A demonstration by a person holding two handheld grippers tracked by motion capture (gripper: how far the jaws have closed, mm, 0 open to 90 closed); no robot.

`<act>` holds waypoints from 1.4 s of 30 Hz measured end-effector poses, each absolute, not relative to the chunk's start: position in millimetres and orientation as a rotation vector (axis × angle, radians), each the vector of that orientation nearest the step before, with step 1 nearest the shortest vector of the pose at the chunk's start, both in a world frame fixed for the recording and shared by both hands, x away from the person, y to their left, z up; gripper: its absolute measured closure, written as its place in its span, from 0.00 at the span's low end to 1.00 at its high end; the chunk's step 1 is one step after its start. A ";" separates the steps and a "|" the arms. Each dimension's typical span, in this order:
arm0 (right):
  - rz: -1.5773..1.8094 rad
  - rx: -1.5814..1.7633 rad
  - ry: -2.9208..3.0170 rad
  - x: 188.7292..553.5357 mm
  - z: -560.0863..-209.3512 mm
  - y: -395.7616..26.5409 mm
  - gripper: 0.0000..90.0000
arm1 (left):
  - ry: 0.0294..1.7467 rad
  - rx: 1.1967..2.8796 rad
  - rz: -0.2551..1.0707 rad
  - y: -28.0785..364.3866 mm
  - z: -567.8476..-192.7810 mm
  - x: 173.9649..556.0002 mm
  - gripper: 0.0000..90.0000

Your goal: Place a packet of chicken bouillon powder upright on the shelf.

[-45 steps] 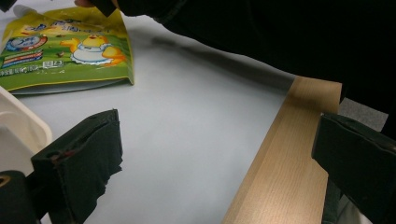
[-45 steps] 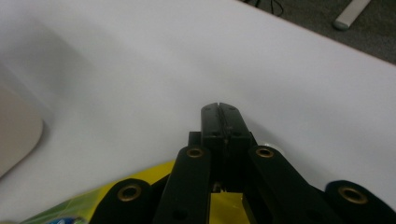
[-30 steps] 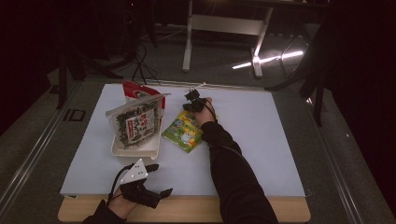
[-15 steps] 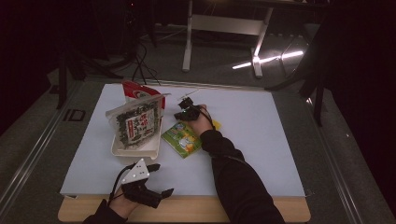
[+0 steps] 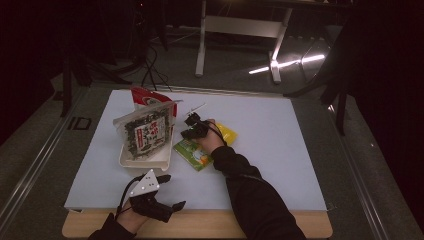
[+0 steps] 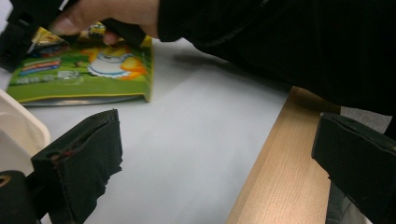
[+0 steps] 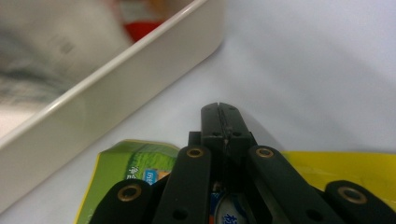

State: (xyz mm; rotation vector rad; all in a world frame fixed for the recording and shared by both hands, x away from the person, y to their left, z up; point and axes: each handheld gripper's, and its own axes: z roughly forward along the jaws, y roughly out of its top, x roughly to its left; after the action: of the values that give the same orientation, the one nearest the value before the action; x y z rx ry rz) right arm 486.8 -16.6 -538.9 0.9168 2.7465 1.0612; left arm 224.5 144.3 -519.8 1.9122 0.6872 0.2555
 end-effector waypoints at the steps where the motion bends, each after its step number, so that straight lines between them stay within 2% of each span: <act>1: 1.065 0.917 2.752 482.7 -538.9 -18.3 1.00 | 0.686 1.913 0.258 144.1 -519.8 224.5 0.03; 24: 1.070 0.601 2.875 370.5 -536.2 -68.9 0.99 | 0.675 1.926 0.246 138.0 -520.7 228.0 0.03; 35: 1.091 0.582 2.906 344.4 -534.1 -92.0 0.99 | 0.667 1.926 0.235 135.1 -520.7 229.2 0.03; 42: 1.148 0.593 2.871 341.6 -522.2 -101.9 0.93 | 0.664 1.928 0.229 133.3 -521.7 230.1 0.03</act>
State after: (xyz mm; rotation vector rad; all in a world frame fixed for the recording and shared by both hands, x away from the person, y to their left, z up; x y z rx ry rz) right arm 341.6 -101.9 -522.2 0.5933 2.8712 1.1480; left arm 230.1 133.3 -521.7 1.9285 0.6639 0.2287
